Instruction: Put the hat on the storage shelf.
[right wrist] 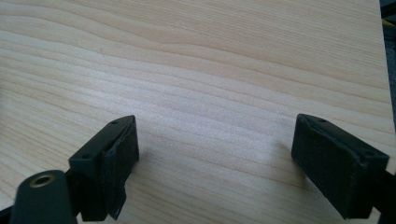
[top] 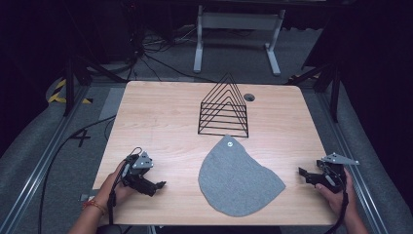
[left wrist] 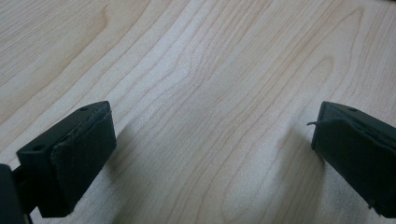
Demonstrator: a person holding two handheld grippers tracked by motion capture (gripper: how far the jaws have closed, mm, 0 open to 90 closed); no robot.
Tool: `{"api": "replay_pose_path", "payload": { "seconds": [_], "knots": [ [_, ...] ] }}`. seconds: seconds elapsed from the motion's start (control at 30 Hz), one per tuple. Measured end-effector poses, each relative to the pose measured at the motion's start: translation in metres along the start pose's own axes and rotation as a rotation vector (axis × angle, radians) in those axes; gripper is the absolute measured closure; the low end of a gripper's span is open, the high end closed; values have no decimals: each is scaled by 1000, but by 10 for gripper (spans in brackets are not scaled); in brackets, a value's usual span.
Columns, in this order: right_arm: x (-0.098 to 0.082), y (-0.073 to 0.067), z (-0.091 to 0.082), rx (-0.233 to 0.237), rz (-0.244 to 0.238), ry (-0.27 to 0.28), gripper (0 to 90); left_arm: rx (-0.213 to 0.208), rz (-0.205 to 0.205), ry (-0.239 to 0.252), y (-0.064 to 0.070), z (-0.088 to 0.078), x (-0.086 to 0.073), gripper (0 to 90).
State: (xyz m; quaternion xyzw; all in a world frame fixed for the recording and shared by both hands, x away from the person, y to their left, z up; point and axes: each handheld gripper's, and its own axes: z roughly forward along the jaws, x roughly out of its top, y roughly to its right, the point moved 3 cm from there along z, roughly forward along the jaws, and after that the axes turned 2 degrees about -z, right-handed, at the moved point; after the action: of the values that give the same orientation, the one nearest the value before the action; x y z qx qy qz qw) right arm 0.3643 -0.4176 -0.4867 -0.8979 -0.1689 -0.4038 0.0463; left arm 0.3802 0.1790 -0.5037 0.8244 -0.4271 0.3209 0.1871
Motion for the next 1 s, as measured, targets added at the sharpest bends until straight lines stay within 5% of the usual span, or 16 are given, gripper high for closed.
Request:
{"api": "replay_pose_path", "payload": {
  "seconds": [0.43, 0.6, 0.7, 0.77, 0.9, 1.0],
  "knots": [
    [1, -1, 1, 1, -7, 0, 152, 14, -9, -41, 3, 0, 5, 9],
    [3, 0, -1, 25, -20, -20, 238, 35, -31, -36, 6, 2, 12, 108],
    [3, -5, -3, 81, -59, -6, 323, 29, -26, -63, 8, 2, 17, 179],
    [6, -17, -8, 121, -125, 4, 423, -23, 2, -39, 12, 3, 22, 185],
    [15, -45, -15, 208, -228, 34, 575, -61, 27, 28, 31, 5, 38, 239],
    [20, -67, -16, 265, -308, 30, 696, -86, 88, 41, 53, 13, 53, 290]
  ]
}}
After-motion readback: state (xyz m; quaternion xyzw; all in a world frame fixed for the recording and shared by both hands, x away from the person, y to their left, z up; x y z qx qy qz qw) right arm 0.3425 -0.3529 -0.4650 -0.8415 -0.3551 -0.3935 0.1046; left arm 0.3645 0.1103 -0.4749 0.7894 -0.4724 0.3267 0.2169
